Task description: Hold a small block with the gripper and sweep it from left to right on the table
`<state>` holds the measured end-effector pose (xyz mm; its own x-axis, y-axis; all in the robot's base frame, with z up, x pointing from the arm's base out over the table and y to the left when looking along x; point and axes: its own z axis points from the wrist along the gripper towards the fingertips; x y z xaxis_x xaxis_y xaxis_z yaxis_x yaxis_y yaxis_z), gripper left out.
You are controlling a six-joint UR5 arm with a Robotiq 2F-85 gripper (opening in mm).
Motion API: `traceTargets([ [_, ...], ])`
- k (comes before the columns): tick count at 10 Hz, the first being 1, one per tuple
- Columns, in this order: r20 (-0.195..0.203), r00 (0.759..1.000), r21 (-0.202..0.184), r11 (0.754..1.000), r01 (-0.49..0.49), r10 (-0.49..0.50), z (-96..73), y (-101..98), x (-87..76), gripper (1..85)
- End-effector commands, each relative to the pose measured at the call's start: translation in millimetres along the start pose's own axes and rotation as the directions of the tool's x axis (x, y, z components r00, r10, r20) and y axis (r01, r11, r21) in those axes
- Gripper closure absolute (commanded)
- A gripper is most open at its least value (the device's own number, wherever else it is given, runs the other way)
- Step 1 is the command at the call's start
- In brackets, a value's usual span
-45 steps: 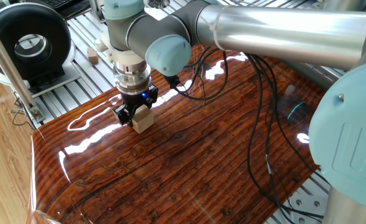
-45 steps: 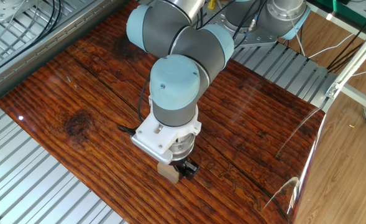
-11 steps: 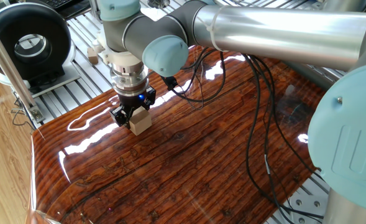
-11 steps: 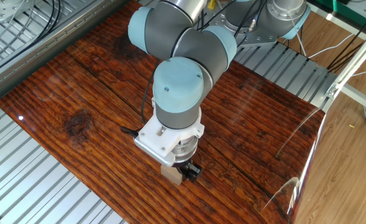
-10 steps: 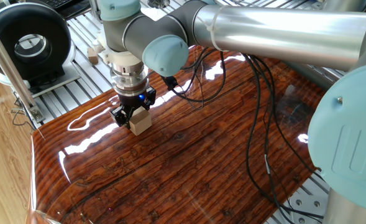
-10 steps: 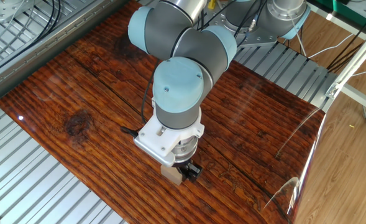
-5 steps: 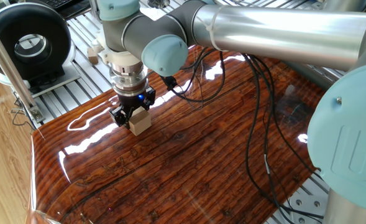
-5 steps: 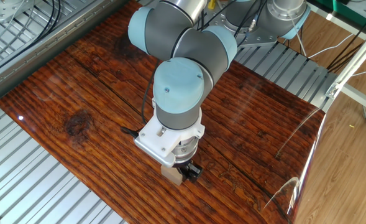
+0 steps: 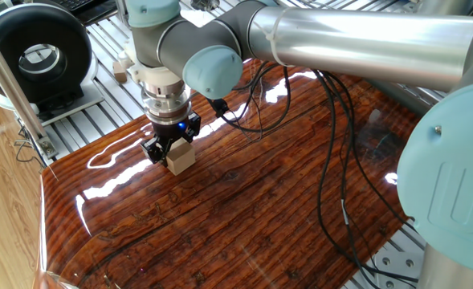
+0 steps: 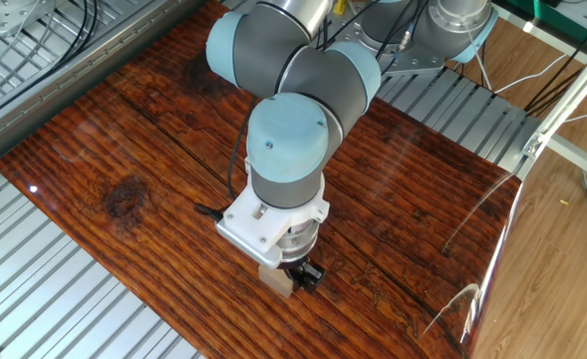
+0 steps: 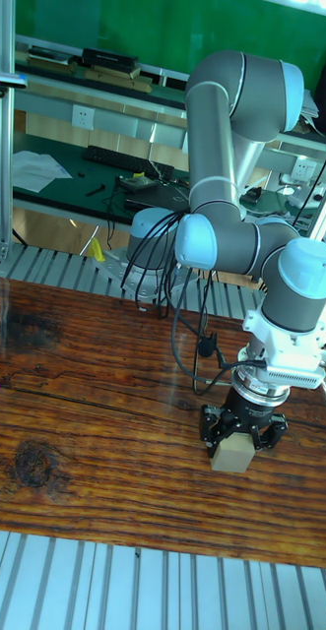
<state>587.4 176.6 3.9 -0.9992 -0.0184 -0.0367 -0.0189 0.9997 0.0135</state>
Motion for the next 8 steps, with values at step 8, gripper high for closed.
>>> traceTargets([
  [8,0.0,1.0,-0.011,1.0,-0.012,0.012,-0.2,4.1,-0.5,84.7],
])
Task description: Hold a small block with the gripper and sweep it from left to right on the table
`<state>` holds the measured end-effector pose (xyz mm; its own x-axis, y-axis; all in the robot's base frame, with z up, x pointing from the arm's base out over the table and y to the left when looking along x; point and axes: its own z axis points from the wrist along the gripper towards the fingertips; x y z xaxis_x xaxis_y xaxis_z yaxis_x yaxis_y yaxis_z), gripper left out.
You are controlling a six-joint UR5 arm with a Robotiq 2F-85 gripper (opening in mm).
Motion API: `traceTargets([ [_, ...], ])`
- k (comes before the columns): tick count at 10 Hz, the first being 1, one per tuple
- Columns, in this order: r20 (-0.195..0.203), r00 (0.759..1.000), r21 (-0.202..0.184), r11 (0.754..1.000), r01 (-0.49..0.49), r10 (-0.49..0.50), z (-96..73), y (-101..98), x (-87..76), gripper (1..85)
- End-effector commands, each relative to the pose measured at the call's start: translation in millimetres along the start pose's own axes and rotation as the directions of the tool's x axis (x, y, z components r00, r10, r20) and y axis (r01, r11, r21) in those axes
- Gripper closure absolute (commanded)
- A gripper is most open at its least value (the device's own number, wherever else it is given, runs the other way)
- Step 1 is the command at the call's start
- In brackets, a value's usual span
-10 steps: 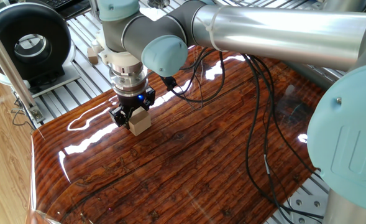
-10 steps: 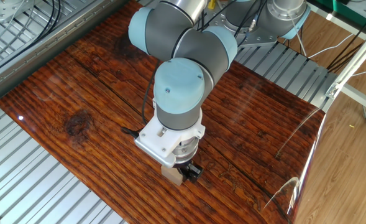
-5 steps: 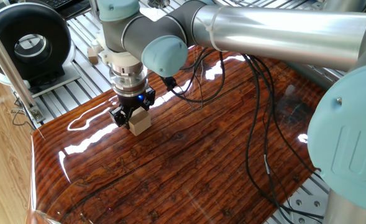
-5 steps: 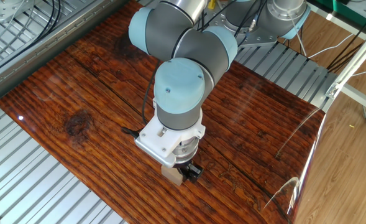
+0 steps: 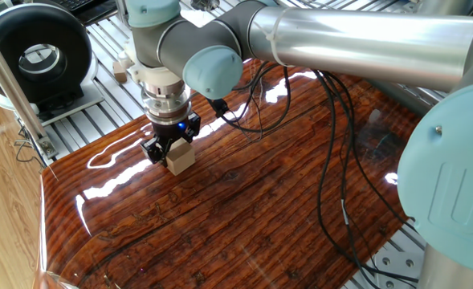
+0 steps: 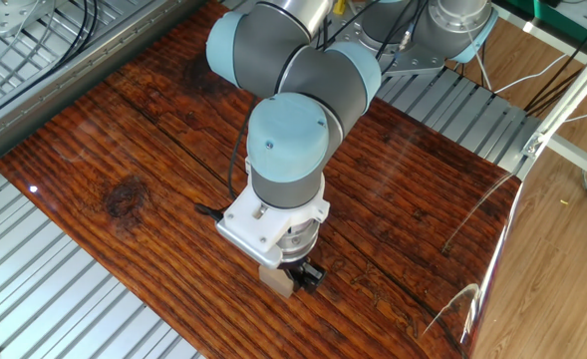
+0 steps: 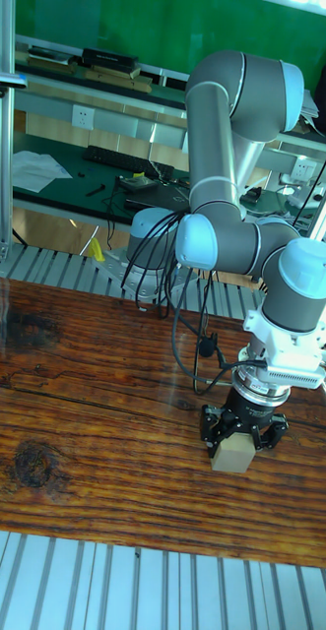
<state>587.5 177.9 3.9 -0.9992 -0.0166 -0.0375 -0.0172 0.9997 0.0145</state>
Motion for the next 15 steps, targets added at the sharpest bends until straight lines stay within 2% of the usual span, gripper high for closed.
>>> traceTargets([
  [1,-0.001,1.0,-0.01,1.0,-0.01,0.01,-0.3,2.4,-0.1,84.7],
  [6,-0.007,1.0,-0.012,1.0,-0.012,0.012,-4.0,2.5,-0.5,84.7],
  [15,-0.004,1.0,-0.009,1.0,-0.016,0.016,-0.9,5.1,-0.1,84.7],
])
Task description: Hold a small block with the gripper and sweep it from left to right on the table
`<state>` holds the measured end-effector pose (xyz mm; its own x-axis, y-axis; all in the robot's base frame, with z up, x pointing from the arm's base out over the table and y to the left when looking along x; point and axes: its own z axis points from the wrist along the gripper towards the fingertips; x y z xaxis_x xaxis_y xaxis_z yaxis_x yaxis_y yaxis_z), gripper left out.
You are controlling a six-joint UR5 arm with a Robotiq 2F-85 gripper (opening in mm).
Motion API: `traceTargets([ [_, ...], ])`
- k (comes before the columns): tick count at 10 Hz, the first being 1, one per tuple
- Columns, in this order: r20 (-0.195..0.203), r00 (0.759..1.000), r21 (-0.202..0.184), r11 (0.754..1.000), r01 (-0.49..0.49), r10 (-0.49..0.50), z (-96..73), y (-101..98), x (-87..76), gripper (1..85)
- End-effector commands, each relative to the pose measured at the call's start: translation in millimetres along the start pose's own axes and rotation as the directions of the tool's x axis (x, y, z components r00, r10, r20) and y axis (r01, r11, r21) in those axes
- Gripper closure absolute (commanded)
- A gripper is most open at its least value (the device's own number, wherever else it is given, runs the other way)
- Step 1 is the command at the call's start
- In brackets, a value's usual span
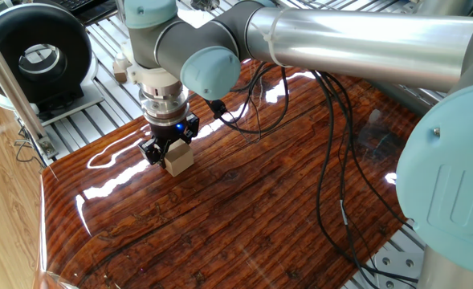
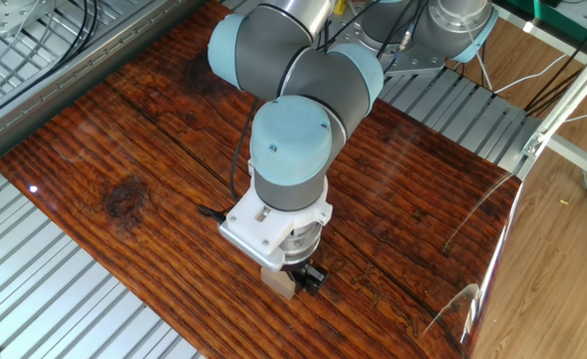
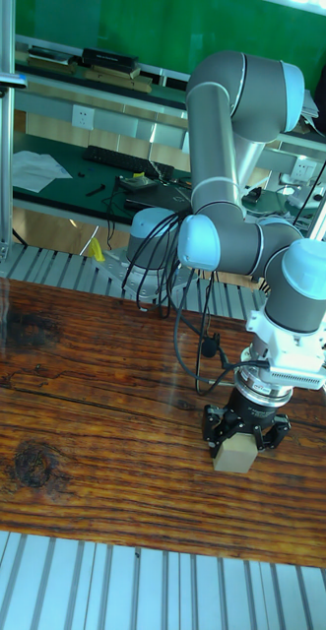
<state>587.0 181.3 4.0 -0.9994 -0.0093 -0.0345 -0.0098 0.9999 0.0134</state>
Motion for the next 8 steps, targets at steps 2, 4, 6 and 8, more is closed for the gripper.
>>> traceTargets([
  [2,-0.001,1.0,-0.012,1.0,-0.009,0.009,-1.7,1.9,-0.1,84.7],
  [4,-0.001,1.0,-0.015,1.0,-0.011,0.011,-1.5,2.3,-0.4,84.7],
  [6,-0.001,1.0,-0.015,1.0,-0.011,0.011,-0.4,1.9,-1.0,84.7],
  [8,-0.001,1.0,-0.016,1.0,-0.012,0.012,-0.5,3.1,-0.6,84.7],
])
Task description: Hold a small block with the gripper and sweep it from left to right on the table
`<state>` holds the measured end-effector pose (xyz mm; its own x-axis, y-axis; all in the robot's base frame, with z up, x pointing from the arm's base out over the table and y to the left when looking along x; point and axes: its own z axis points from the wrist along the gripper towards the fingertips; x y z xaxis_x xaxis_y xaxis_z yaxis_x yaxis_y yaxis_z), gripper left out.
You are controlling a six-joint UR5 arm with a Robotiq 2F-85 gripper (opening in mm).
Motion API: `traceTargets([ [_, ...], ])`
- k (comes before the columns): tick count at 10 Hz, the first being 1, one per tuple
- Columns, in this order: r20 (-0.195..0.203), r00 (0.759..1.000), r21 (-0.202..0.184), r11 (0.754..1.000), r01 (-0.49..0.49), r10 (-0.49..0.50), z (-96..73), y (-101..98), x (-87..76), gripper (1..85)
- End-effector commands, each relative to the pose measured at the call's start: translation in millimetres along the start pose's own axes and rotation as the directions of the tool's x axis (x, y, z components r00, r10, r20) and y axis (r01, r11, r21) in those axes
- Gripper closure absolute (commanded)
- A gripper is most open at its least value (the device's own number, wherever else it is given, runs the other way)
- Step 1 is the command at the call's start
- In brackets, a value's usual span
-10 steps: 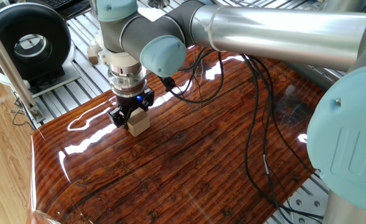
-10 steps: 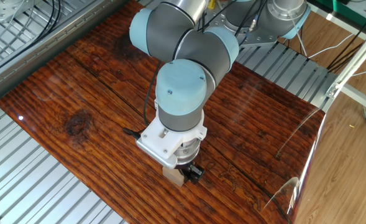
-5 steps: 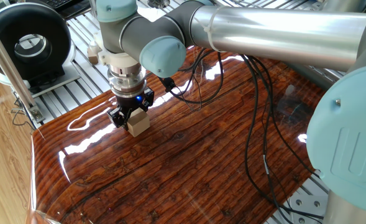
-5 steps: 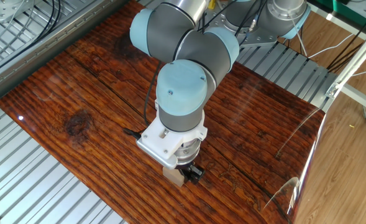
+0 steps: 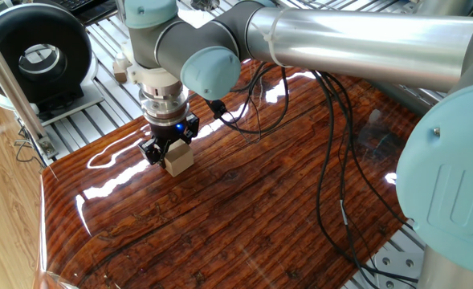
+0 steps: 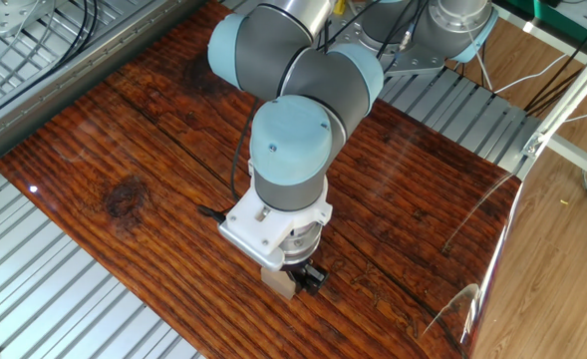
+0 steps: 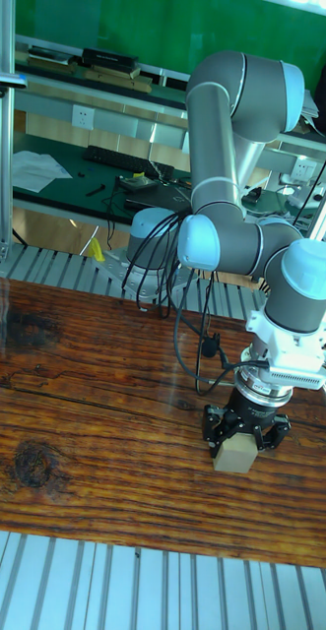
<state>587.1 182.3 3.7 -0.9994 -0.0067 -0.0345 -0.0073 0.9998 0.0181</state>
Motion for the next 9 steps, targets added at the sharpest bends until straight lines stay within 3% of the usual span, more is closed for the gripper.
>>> traceTargets([
  [1,-0.001,1.0,-0.012,1.0,-0.01,0.01,-1.5,2.0,-0.1,84.7],
  [9,-0.004,1.0,-0.021,1.0,-0.018,0.018,0.2,8.1,1.6,84.7],
])
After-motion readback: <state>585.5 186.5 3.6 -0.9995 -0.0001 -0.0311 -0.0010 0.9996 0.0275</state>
